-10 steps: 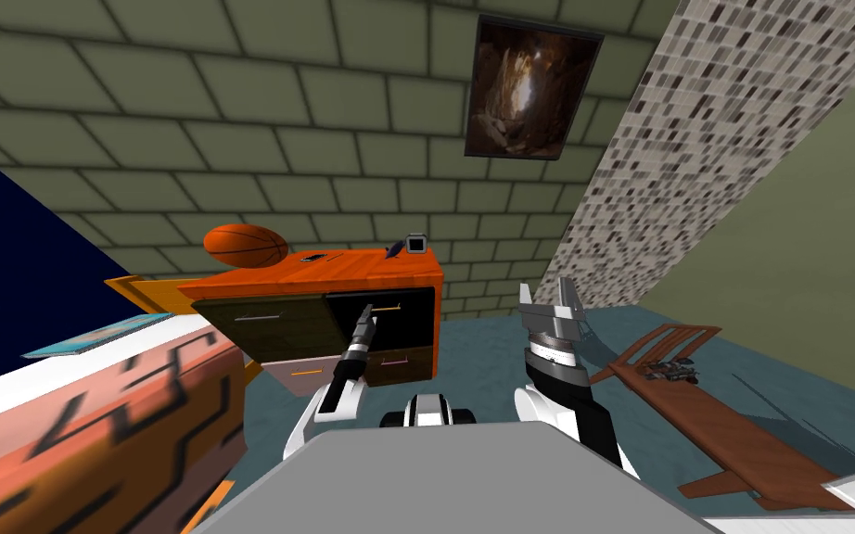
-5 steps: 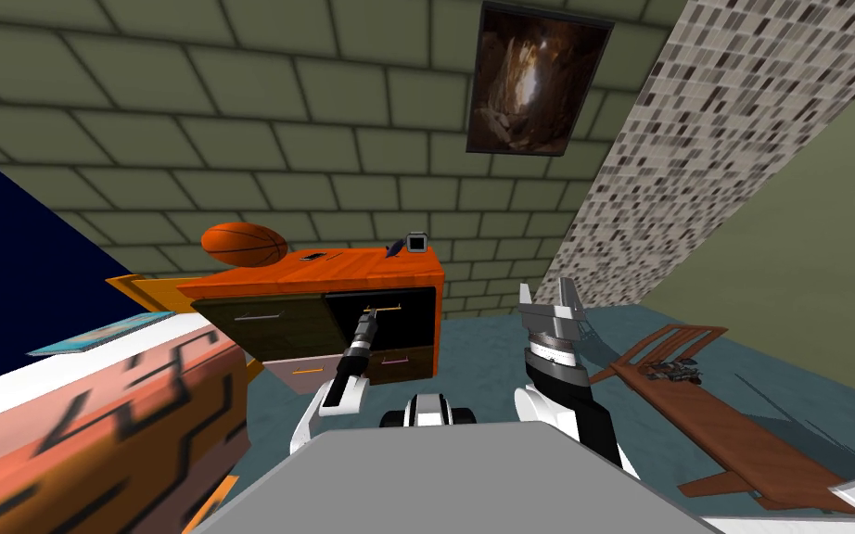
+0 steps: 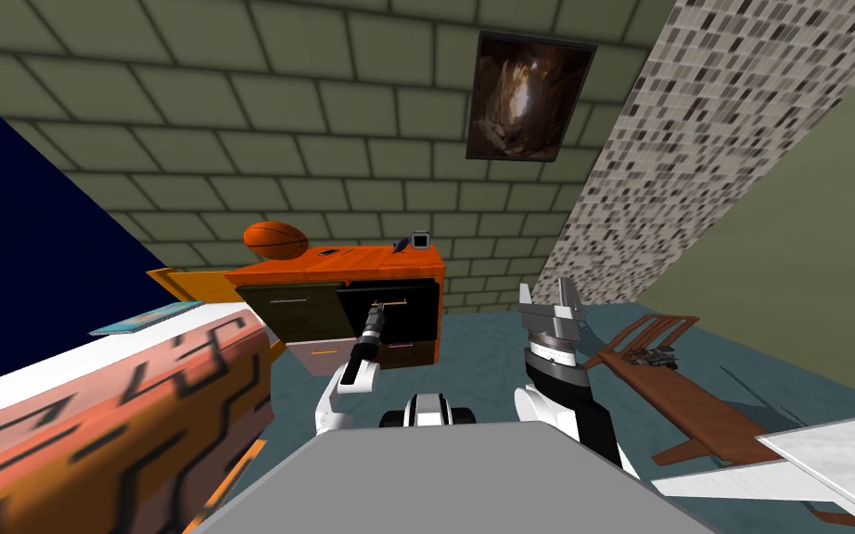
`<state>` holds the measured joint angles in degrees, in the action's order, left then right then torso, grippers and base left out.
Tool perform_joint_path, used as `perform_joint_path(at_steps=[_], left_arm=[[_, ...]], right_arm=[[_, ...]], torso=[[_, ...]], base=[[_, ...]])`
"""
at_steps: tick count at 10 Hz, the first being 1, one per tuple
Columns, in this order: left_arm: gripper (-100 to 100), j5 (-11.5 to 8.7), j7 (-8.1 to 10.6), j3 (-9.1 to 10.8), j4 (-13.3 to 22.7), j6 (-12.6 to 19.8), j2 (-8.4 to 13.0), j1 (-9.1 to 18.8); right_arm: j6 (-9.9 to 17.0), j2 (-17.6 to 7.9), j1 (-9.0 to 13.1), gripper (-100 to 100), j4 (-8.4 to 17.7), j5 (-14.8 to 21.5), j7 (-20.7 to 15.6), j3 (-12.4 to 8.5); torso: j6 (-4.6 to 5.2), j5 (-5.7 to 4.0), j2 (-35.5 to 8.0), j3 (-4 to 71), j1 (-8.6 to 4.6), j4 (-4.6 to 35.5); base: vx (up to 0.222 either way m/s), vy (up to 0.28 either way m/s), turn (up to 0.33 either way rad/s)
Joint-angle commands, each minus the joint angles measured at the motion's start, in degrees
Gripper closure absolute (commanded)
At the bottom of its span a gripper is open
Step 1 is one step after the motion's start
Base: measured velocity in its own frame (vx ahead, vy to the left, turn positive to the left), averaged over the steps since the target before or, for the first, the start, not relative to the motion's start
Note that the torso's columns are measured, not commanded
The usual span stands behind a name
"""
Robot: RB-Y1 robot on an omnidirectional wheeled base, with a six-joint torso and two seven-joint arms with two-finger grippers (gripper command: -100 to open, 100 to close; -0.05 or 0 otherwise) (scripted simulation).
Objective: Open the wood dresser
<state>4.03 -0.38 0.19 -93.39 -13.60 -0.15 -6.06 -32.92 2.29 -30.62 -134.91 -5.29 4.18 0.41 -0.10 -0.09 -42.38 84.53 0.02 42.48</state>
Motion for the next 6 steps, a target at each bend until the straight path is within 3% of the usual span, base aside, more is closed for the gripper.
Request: perform_joint_path(at_steps=[1, 2, 3, 6], left_arm=[[100, -0.7, -2.0, 0.47, 2.8, 0.6, -0.9, 4.3], [100, -1.0, -2.72, 0.6, 4.0, 0.8, -1.2, 5.9], [100, -0.9, -2.12, 0.36, 3.3, 0.8, -1.0, 4.4], [100, -0.8, -2.21, -0.2, 2.0, 1.1, -1.0, 3.7]], right_arm=[[0.0, 0.0, 0.0, 0, 0.0, 0.0, 0.0, 0.0], [0.0, 0.0, 0.0, 0, 0.0, 0.0, 0.0, 0.0], [0.0, 0.0, 0.0, 0, 0.0, 0.0, 0.0, 0.0], [0.0, 0.0, 0.0, 0, 0.0, 0.0, 0.0, 0.0]], torso=[[-0.02, -0.03, -0.1, -0.1, -0.04, 0.1], [0.0, -0.01, -0.2, -0.1, -0.05, 0.0], [0.02, -0.03, -0.3, -0.2, -0.1, 0.1], [0.07, 0.0, -0.2, -0.1, -0.13, 0.0]], base=[[-0.168, 0.022, 0.037], [-0.186, 0.014, 0.03], [-0.086, 0.003, -0.008], [-0.151, -0.013, 0.015]])
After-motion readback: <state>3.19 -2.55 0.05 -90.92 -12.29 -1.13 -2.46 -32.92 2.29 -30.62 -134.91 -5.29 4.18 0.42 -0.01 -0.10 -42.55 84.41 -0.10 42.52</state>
